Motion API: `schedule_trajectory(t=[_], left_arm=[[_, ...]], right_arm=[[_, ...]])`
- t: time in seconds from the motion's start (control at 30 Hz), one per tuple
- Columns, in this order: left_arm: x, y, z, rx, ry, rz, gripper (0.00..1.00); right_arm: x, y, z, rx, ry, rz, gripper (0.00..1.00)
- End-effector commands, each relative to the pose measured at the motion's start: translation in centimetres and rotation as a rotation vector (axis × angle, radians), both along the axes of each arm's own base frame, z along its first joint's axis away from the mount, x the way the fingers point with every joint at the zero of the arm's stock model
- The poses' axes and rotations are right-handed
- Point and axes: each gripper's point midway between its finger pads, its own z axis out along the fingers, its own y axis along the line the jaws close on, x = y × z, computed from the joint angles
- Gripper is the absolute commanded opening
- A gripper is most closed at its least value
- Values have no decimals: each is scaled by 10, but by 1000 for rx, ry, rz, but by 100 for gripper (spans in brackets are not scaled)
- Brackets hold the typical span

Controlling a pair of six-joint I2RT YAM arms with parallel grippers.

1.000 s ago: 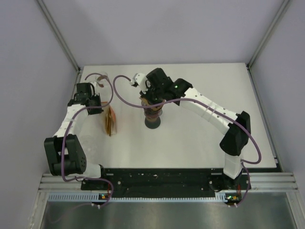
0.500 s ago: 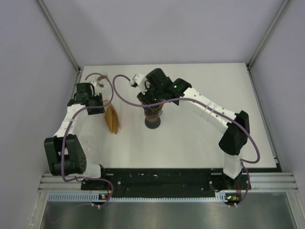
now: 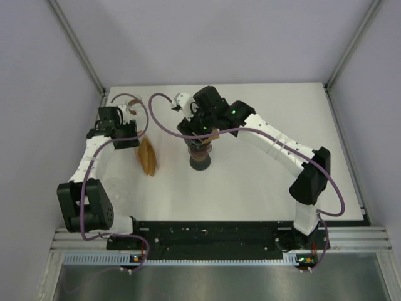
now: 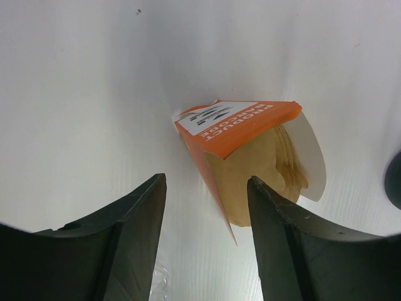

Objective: Place the coffee filter in the dripper

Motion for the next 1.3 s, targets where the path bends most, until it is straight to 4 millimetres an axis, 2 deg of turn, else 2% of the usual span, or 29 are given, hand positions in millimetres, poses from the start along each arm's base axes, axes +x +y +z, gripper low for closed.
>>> schedule_trajectory(t=[0.0, 0.07, 0.23, 0.43, 0.53, 0.6, 0.7, 0.77, 0.83, 0.9, 1.13, 1.27], left_arm=[[7, -2, 27, -5, -67, -21, 61], [8, -2, 31, -5, -70, -22, 61], [9, -2, 51, 0, -105, -26, 62], [9, -4, 95, 11, -188, -50, 62], [3, -24, 126, -50, -264, -121, 63], [-1, -49, 147, -129, -323, -199, 65], [-3, -84, 165, -250, -324, -293, 74], [-1, -107, 167, -298, -305, -335, 75], [-2, -141, 168, -337, -283, -412, 75], [1, -161, 166, -386, -253, -441, 75], [14, -200, 145, -451, -177, -487, 72], [11, -208, 139, -477, -149, -517, 71]], right_arm=[[-1, -2, 49, 85, -70, -2, 65], [0, -2, 49, 86, -69, -4, 60], [2, -4, 44, 70, -68, -15, 38], [3, -8, 30, 23, -79, 7, 14], [5, -9, 22, -5, -90, 25, 2], [3, -8, 17, -19, -93, 57, 0], [1, -7, 8, -33, -86, 96, 0], [1, -5, 1, -44, -83, 119, 0], [0, -3, -4, -48, -81, 136, 0], [-2, -2, -10, -53, -72, 152, 0], [-6, 1, -14, -36, -70, 189, 0], [-3, 2, -13, -29, -82, 178, 0]])
